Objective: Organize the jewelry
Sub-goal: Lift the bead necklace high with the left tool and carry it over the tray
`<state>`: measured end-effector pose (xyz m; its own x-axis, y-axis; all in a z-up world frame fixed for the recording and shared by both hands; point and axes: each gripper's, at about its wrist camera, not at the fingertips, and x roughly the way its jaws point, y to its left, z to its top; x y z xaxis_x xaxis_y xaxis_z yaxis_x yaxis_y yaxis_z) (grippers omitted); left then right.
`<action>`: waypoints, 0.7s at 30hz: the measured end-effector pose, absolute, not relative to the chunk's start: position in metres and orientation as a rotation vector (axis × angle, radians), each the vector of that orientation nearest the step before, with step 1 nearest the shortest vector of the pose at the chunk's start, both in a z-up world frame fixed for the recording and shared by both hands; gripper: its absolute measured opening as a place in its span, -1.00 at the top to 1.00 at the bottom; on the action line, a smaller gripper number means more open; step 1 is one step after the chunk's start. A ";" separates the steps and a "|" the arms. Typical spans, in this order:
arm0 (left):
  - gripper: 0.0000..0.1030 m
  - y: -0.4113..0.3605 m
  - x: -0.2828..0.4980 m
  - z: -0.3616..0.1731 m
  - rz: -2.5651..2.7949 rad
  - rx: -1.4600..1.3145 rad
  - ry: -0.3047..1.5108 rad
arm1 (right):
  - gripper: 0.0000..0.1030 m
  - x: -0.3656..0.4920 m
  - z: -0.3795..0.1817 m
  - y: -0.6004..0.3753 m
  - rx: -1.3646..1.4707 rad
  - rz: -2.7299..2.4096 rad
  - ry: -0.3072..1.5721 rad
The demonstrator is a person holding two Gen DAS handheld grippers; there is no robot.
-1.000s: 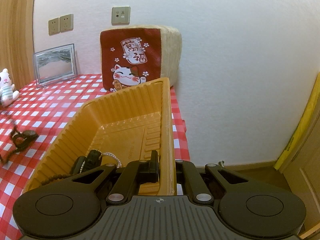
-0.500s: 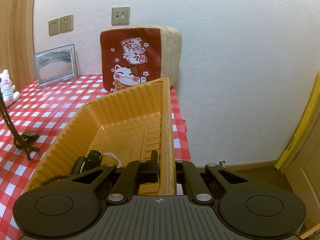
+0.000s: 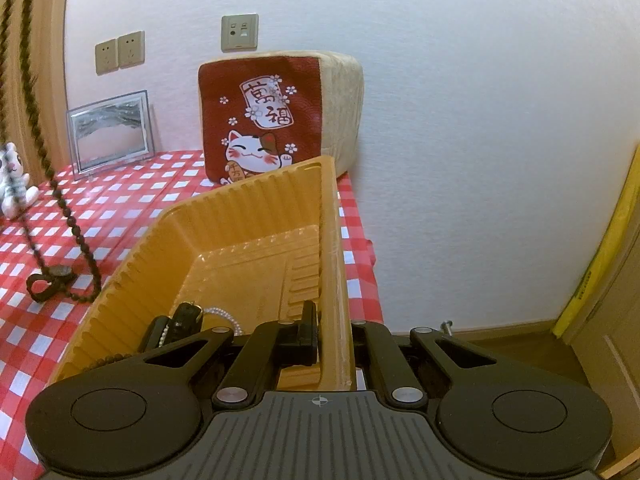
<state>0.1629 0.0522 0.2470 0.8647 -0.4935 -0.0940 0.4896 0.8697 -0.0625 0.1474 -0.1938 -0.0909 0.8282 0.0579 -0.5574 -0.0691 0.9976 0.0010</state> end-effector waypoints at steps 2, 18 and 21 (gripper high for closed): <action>0.88 0.046 0.165 0.250 -0.535 -0.049 0.094 | 0.92 0.147 -0.091 -0.194 -0.018 0.067 0.591; 0.88 -0.013 0.197 0.173 -0.686 -0.147 0.359 | 0.92 0.149 -0.092 -0.195 -0.008 0.069 0.593; 0.88 -0.024 0.203 0.135 -0.702 -0.168 0.473 | 0.92 0.149 -0.092 -0.195 -0.007 0.069 0.593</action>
